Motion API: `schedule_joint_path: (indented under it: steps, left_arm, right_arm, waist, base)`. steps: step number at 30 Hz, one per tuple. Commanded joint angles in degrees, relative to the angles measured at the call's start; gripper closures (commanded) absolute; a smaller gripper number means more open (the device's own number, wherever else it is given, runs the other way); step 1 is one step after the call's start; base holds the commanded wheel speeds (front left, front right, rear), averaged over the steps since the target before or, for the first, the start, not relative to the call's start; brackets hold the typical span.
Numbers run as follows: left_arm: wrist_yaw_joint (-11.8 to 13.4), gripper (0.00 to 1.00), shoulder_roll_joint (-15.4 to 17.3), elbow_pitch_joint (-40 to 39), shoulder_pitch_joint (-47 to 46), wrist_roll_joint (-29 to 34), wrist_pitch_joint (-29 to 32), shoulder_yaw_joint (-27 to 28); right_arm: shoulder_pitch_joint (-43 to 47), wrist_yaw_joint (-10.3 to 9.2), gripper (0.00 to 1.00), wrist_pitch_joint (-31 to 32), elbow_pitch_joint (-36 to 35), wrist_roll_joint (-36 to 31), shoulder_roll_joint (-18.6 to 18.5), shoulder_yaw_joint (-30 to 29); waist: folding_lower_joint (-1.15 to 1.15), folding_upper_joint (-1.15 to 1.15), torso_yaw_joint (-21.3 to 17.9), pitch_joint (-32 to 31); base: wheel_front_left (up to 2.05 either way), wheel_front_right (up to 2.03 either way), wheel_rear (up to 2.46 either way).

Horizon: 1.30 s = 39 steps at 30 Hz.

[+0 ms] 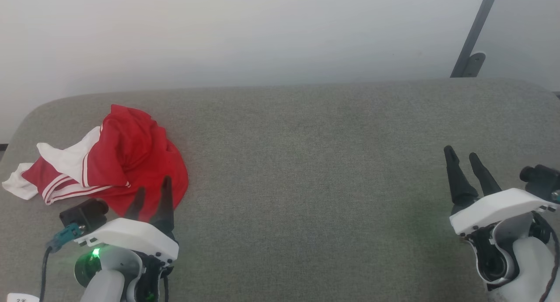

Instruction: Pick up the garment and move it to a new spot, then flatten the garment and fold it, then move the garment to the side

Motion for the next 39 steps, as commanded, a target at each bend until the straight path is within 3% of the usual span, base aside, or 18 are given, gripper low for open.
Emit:
schedule_joint_path:
  steps: [1, 19, 39]
  left_arm:
    - [0.62, 0.0, 0.93, -0.47, -1.75, 2.68, -0.8, -0.56]
    - [2.98, 0.0, 2.34, 0.4, -1.95, 12.32, -3.83, -2.54]
    - [2.69, 0.0, 1.88, 2.51, -1.6, 19.6, -6.71, -2.51]
  right_arm:
    - [-1.88, 0.2, 0.0, -0.84, -0.14, -2.73, -0.5, 0.51]
    - [-4.48, 0.21, 0.0, -3.86, 2.29, -14.65, -2.31, 4.16]
    - [-6.06, 0.21, 0.0, -6.74, 5.71, -26.23, -3.0, 3.93]
  waist:
    - [0.0, 0.0, 0.0, -0.02]
    - [0.0, 0.0, 0.06, -0.21]
    - [0.0, 0.0, 0.26, -0.8]
  base:
    - [0.0, 0.0, 0.0]
    - [0.0, 0.0, 0.0]
    - [0.0, 0.0, 0.0]
